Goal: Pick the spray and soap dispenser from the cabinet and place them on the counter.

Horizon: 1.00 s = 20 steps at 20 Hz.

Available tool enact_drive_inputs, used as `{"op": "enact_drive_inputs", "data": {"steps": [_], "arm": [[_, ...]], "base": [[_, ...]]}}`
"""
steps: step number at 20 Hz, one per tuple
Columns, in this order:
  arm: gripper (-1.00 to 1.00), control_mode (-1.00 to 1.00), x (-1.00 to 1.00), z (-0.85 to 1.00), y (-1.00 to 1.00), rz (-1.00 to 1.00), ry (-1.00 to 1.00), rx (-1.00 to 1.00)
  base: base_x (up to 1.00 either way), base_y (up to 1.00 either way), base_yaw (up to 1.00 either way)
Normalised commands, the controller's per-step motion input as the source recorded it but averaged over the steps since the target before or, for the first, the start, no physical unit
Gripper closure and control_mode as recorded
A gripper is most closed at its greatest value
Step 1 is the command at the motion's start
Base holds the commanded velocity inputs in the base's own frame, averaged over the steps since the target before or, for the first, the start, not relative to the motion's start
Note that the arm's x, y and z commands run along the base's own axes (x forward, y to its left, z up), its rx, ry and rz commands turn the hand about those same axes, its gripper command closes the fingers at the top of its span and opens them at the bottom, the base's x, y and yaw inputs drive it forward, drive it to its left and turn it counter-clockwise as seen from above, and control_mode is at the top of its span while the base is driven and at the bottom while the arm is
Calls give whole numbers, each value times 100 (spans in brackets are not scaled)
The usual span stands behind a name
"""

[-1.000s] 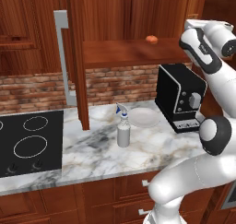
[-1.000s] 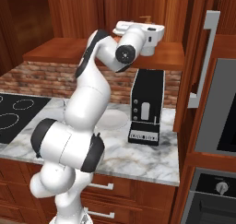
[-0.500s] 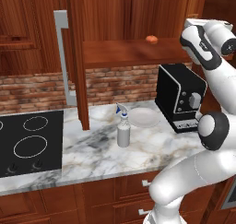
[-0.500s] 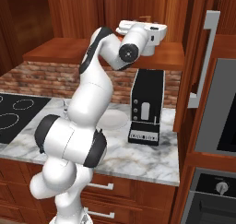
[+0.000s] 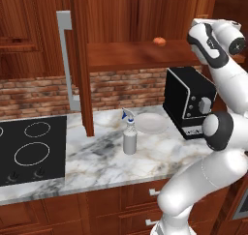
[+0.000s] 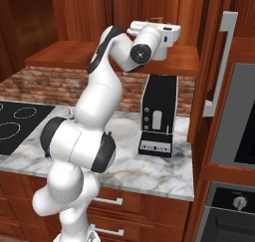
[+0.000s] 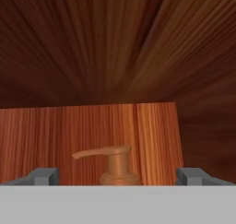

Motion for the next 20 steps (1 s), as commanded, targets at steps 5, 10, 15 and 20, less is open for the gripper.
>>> {"op": "enact_drive_inputs", "data": {"steps": [5,10,15,20], "arm": [[-100,-100,19,0,-1,0,2,0],[-100,-100,16,0,-2,0,2,0],[-100,-100,11,0,-4,0,1,0],[100,-100,13,-6,0,0,3,0]], "base": [[0,0,0],[0,0,0],[0,0,0],[0,0,0]]}}
